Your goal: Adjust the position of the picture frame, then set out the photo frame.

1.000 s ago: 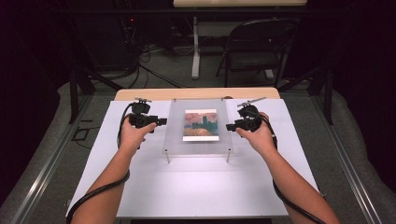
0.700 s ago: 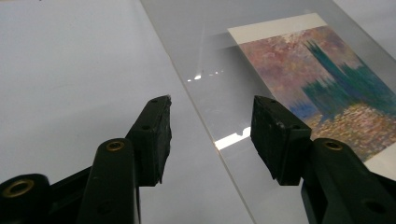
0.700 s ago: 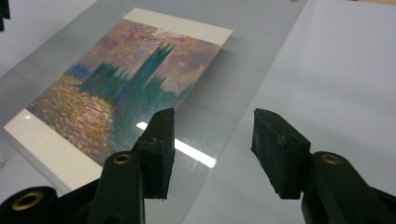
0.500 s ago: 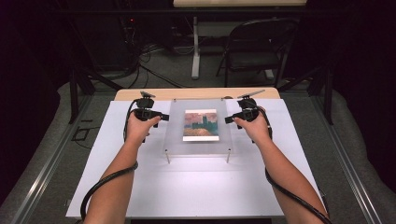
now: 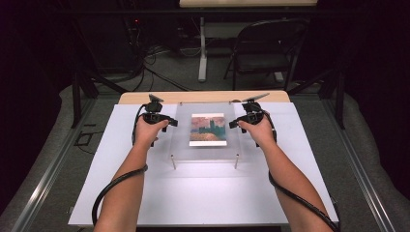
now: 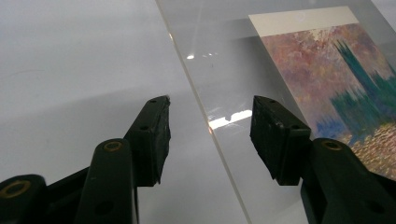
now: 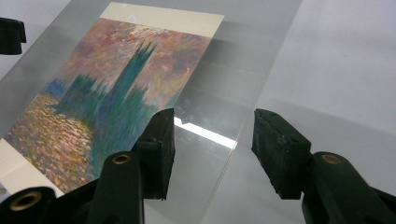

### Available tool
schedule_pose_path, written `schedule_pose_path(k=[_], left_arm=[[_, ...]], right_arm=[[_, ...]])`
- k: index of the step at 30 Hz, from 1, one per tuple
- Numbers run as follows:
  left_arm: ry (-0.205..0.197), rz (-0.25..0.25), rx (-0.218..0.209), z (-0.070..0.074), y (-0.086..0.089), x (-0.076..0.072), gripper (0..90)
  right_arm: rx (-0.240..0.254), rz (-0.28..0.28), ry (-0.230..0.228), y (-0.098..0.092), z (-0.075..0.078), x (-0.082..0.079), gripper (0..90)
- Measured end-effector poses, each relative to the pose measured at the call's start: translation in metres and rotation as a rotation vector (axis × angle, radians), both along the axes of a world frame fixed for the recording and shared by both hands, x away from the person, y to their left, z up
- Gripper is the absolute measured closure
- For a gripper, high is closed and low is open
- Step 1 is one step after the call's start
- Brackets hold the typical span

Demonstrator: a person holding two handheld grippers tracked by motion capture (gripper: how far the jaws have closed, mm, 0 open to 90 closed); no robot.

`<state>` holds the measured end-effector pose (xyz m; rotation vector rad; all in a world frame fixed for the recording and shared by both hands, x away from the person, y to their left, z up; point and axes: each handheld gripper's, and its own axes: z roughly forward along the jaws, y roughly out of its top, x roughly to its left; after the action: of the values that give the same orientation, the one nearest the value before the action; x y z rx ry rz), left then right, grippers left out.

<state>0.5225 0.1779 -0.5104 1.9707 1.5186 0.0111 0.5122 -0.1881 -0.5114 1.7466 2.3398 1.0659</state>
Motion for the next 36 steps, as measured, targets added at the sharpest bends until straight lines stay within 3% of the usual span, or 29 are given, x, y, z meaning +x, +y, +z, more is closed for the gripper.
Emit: schedule_pose_path(k=[6, 9, 12, 19, 27, 31, 36], left_arm=[[0.008, 0.010, -0.007, -0.005, -0.004, 0.003, 45.4], [0.012, 0.016, -0.032, -0.008, -0.005, 0.006, 44.3], [0.014, 0.007, -0.022, -0.011, -0.008, 0.007, 43.3], [0.035, 0.004, -0.066, -0.014, -0.016, 0.009, 41.2], [0.044, 0.016, -0.067, -0.015, -0.018, 0.009, 38.1], [0.061, 0.017, -0.089, -0.017, -0.019, 0.009, 35.3], [0.071, 0.019, -0.080, -0.016, -0.022, 0.009, 33.9]], right_arm=[[0.036, -0.012, 0.013, 0.000, -0.002, 0.007, 47.6], [0.035, -0.021, 0.021, 0.002, -0.004, 0.011, 46.6], [0.034, -0.018, 0.021, 0.003, -0.005, 0.013, 46.3], [0.052, -0.037, 0.051, 0.002, -0.010, 0.015, 45.9], [0.121, -0.057, 0.079, -0.003, -0.017, 0.015, 44.4], [0.122, -0.051, 0.088, 0.000, -0.017, 0.015, 42.3], [0.133, -0.059, 0.094, 0.001, -0.019, 0.015, 41.1]])
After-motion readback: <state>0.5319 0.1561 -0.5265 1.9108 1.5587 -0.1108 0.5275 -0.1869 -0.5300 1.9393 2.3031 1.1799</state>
